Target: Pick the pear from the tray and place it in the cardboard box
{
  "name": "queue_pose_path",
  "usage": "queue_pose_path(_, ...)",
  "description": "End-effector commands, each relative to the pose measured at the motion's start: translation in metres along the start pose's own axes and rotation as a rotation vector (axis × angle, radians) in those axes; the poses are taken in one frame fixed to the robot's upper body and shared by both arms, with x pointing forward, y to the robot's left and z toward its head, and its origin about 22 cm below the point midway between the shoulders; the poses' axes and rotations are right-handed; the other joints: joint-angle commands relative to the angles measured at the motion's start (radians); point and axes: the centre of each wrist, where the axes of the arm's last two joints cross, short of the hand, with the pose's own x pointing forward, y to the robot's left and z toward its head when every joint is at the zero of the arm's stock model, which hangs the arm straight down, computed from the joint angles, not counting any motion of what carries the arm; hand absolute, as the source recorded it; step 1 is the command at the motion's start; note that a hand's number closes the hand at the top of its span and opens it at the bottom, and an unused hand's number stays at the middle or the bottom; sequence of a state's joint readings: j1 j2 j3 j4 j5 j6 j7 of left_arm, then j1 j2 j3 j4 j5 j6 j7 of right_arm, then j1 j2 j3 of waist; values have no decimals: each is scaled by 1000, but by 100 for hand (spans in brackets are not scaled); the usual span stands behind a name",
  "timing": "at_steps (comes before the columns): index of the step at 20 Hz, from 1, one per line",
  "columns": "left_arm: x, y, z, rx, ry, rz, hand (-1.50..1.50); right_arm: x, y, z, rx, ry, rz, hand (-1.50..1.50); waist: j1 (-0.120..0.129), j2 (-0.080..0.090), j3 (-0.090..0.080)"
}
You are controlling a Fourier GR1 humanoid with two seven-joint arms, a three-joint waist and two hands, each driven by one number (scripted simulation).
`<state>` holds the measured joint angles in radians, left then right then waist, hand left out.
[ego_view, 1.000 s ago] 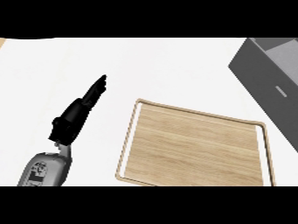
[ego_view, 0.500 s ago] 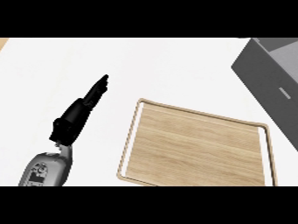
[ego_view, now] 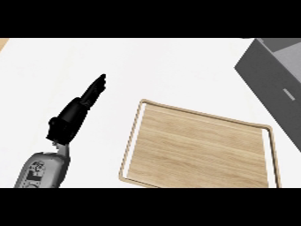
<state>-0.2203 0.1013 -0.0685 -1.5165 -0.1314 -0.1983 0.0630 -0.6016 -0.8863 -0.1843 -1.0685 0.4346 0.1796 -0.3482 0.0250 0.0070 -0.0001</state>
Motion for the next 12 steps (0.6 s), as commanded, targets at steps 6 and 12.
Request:
queue_pose_path(6, -2, -8, 7, -25, -8, 9, 0, -25, 75, -21, 148, 179, -136, -150, 13, 3, 1)
queue_pose_path(12, 23, -13, -2, -8, 6, 5, 0, -41, 98, -20, 206, 182, -239, -150, 7, 3, 2)
